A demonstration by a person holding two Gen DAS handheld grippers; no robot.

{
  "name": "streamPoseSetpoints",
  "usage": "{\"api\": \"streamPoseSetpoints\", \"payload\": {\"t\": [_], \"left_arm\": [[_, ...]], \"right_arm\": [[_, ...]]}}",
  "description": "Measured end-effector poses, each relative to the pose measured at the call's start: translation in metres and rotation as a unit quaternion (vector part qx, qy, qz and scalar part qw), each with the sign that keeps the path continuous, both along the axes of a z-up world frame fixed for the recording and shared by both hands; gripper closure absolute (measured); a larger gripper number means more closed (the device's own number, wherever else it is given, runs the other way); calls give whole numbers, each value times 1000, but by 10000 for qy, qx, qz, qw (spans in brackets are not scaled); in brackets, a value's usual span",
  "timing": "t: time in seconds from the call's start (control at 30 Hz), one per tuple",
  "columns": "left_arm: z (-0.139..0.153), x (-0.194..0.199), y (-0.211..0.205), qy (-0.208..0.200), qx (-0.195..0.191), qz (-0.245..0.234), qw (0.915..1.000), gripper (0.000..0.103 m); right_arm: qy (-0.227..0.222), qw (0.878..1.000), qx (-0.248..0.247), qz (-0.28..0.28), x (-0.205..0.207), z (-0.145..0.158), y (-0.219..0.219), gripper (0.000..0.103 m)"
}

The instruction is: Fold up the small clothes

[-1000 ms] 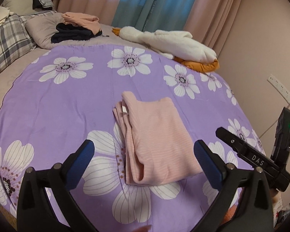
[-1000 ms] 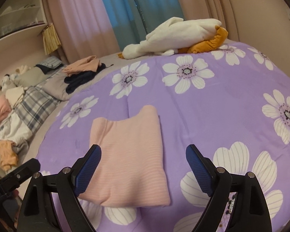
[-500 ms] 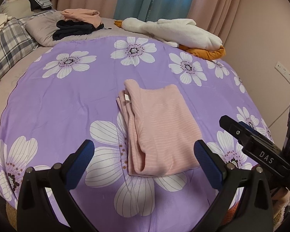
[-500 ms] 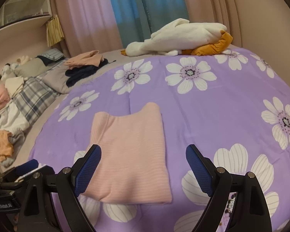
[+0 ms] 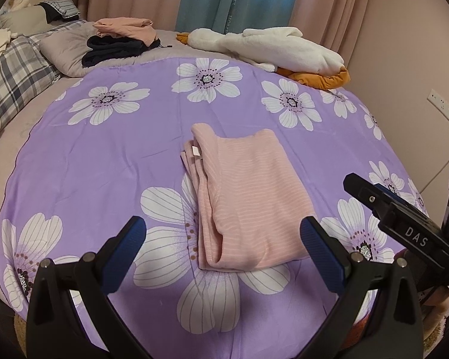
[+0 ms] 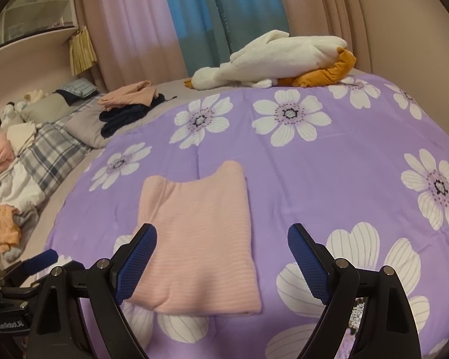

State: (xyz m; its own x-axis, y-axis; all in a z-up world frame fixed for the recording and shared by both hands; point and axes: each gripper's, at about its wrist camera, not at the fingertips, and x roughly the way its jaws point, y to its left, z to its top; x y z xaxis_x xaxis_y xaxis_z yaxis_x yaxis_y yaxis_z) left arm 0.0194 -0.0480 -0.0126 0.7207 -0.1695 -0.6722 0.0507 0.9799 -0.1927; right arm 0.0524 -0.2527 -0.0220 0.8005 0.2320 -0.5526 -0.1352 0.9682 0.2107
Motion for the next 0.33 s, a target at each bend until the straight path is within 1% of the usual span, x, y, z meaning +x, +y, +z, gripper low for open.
{"api": "streamPoseSetpoints", "payload": {"t": [0.33], "left_arm": [[2,-2,0,-20,31,-45,10000,0]], "right_arm": [[4,10000,-1,5,0,0,0,14]]}}
